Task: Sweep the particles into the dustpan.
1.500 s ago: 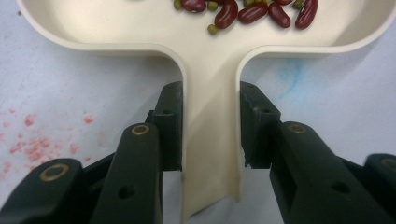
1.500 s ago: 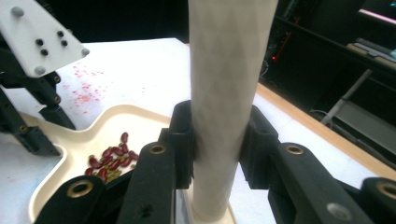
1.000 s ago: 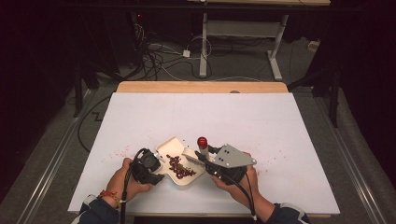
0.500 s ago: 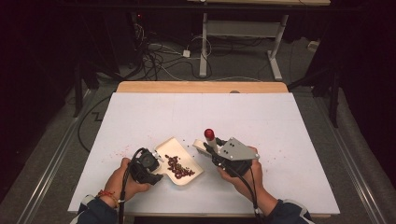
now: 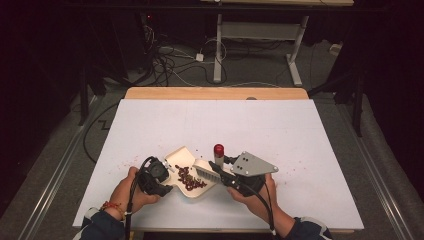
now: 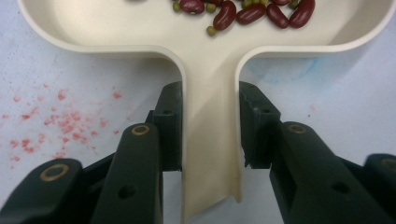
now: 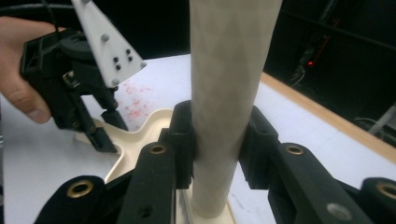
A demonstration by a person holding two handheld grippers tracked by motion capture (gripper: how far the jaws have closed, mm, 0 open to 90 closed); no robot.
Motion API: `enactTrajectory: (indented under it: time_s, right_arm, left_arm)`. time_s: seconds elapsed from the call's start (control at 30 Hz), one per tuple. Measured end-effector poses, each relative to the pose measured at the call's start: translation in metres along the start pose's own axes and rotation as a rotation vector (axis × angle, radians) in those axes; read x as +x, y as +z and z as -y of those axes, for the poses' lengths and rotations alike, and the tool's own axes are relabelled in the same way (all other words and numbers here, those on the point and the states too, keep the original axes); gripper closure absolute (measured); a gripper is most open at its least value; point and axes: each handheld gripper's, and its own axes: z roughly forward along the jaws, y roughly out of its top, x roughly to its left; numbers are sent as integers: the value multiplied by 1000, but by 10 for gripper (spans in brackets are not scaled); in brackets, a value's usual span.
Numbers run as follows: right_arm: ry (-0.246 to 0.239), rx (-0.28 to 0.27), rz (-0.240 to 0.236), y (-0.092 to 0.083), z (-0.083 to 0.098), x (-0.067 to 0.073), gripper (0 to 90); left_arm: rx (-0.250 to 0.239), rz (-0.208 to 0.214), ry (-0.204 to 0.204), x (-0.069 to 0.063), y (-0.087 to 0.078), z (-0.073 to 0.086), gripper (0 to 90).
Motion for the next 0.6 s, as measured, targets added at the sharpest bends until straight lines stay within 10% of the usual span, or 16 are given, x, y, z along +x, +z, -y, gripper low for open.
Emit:
enactTrajectory:
  time_s: [0.27, 0.6]
  right_arm:
    - [-43, -13, 103, -4, -3, -13, 702]
    - [-53, -38, 200, 46, 0, -52, 702]
  left_arm:
    - [-4, 9, -13, 2, 1, 1, 637]
    - [4, 32, -27, 8, 4, 2, 637]
